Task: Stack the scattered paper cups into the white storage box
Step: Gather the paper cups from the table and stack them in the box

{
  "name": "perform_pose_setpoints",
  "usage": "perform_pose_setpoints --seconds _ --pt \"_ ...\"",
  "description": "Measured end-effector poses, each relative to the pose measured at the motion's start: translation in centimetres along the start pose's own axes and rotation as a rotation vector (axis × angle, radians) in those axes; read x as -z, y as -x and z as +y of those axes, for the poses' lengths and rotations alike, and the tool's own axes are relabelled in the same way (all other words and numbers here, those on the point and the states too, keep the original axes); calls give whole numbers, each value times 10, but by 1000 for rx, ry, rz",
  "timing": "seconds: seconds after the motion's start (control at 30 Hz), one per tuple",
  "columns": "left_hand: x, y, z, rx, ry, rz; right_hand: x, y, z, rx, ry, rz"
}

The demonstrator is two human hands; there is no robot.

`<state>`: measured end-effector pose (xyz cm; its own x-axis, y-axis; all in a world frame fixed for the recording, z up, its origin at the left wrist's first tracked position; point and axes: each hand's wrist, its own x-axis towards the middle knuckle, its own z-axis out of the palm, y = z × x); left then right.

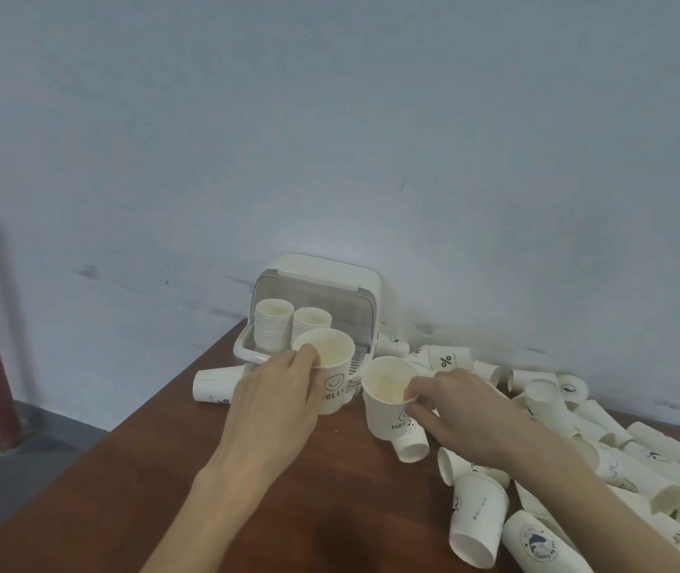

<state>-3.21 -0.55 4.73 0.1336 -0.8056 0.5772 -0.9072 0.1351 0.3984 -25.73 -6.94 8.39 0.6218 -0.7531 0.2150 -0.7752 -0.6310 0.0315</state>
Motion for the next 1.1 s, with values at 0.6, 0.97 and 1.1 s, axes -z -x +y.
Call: perform_pose_setpoints --seconds 0.6,0.97,1.1 --pt "12 4 -50 80 -24 -65 -15 -108 -31 -100 -210 130" --pt "11 9 -79 66 -52 -124 -47 -213 -31 -203 -123 280" --pt "8 11 -87 72 -51 -143 -62 -227 -34 -203 -28 244"
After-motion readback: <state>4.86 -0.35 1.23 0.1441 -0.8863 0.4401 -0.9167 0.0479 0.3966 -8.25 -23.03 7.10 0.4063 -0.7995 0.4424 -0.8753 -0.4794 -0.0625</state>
